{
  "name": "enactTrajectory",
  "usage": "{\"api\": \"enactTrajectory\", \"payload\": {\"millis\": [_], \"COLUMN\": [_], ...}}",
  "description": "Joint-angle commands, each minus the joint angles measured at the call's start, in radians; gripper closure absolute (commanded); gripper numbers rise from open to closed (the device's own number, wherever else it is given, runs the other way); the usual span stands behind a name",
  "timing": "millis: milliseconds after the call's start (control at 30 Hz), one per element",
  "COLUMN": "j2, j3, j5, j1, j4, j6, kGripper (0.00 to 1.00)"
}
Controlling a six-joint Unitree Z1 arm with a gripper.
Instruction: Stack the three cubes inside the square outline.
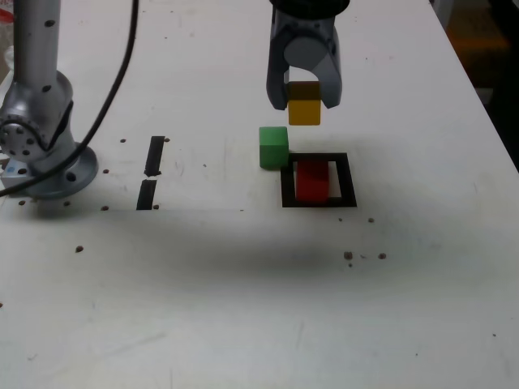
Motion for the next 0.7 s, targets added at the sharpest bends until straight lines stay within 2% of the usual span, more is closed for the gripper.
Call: {"api": "enactTrajectory", "payload": {"millis": [0,300,667], "j2": [-0.012,-0.009,0.021], "j3": [0.002,0.018,0.035], "j5": [-0.007,-0.023,-0.039], "j1": [-0.039,-0.119,-0.154], "j4": [0.004,0.003,-0.024], "j6": [-0.029,-0.108,-0.148], "kGripper": [0.87,0.87,0.87]}}
